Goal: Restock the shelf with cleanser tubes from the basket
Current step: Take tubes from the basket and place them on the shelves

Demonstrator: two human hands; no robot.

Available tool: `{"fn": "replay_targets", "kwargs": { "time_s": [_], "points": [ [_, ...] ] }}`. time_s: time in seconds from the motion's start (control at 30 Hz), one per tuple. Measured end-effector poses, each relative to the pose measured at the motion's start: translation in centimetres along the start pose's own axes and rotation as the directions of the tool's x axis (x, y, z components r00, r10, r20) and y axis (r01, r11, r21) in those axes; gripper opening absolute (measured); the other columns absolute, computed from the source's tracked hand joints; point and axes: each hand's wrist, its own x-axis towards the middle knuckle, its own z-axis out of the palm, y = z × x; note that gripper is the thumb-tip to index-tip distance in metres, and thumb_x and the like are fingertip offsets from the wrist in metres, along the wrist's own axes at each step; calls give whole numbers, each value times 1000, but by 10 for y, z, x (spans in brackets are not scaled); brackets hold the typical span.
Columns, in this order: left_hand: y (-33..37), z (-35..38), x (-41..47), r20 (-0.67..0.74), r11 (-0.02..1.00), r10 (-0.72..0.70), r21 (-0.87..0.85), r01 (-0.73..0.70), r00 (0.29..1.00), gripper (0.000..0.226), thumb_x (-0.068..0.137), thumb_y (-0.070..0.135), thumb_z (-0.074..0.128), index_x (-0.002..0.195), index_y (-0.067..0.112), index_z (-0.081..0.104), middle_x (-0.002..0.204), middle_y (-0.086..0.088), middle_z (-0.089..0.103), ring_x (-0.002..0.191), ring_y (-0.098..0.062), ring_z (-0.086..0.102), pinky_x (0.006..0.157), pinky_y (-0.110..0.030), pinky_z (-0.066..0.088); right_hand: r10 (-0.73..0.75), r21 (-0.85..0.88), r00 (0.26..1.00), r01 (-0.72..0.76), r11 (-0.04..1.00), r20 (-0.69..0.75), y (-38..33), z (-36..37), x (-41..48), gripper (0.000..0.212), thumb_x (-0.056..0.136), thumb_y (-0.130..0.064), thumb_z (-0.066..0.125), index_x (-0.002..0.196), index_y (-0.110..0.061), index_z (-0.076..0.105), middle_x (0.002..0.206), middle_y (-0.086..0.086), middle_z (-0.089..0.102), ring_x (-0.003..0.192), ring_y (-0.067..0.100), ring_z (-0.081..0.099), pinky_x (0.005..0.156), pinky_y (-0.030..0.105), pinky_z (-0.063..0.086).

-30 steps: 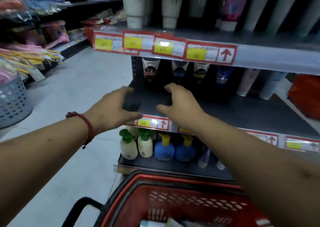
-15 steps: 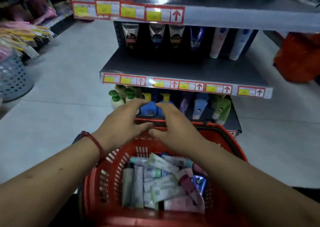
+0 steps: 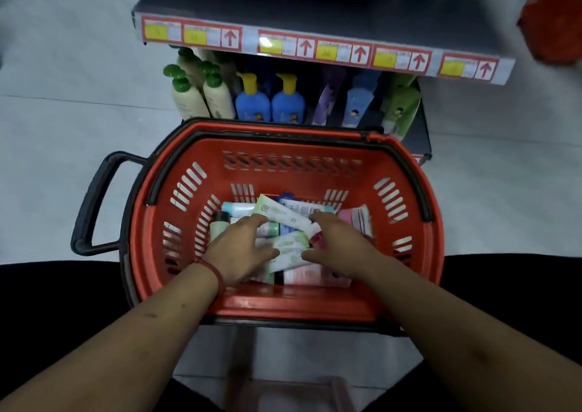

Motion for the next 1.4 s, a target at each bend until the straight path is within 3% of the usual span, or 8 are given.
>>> {"fn": "replay_targets", "kwargs": {
  "time_s": [0.23, 0.37, 0.7, 0.77, 0.9, 1.1, 1.23, 1.4],
  "points": [
    [-15, 14, 25, 367, 976, -189, -35, 216, 911, 48, 81, 43, 81, 119, 19, 62, 118, -1, 69, 103, -19, 66, 94, -34, 53, 86, -149, 985, -64, 987, 149, 38, 26, 22, 65, 81, -34, 79, 136, -13, 50, 132, 9, 53, 121, 29, 57, 99, 39, 49],
    [-7, 27, 46, 425, 992, -102, 113, 59, 900, 49, 82, 39, 79, 123, 18, 62, 118, -3, 68, 109, -23, 64, 97, -37, 52, 97, -183, 992, -81, 980, 84, 51, 31, 42, 52, 88, -32, 73, 132, -12, 53, 134, 11, 56, 118, 27, 58, 93, 28, 45],
    [-3, 77, 86, 472, 837, 16, 477, -270, 882, 78, 86, 34, 72, 150, 6, 36, 144, -21, 43, 125, -39, 49, 103, -45, 45, -159, -335, 965, 223, 916, 206, 31, 80, 105, 36, 88, 1, 58, 124, -5, 61, 127, 16, 58, 122, 36, 51, 101, 44, 44],
    [-5, 82, 92, 545, 844, -76, 481, -237, 835, 88, 83, 43, 76, 152, 7, 36, 149, -21, 42, 127, -39, 51, 107, -45, 46, -131, -298, 951, 215, 930, 279, 28, 87, 121, 36, 91, -3, 59, 127, -6, 59, 131, 15, 58, 124, 32, 54, 106, 39, 43],
    [-9, 74, 93, 696, 777, -279, 569, -271, 661, 54, 84, 33, 72, 132, 11, 63, 133, -12, 64, 118, -27, 64, 101, -41, 54, -173, -240, 925, 262, 935, 337, 29, 94, 139, 47, 85, -13, 69, 130, -15, 56, 131, 10, 56, 124, 29, 50, 100, 41, 46],
    [-38, 16, 64, 512, 812, -99, 537, -228, 853, 52, 88, 50, 60, 136, 32, 50, 128, -1, 66, 118, -25, 63, 95, -34, 50, -221, -462, 937, 328, 824, 270, 20, 109, 126, 59, 89, -33, 67, 142, -19, 44, 137, 10, 56, 127, 31, 49, 98, 41, 43],
    [-54, -30, 50, 460, 834, -136, 532, -149, 877, 38, 87, 38, 65, 121, 24, 56, 121, -4, 67, 111, -25, 64, 91, -34, 52, -112, -419, 961, 213, 882, 254, 13, 105, 111, 64, 88, -32, 69, 144, -19, 40, 138, 9, 55, 122, 31, 57, 99, 40, 47],
    [-47, -79, 37, 224, 912, -116, 410, 14, 968, 17, 85, 22, 64, 93, 17, 50, 103, -10, 69, 93, -30, 66, 71, -30, 51, -81, -310, 997, 82, 947, 16, -7, 47, 91, 57, 83, -37, 66, 132, -16, 45, 119, 8, 65, 107, 32, 65, 84, 37, 51]
  ]
}}
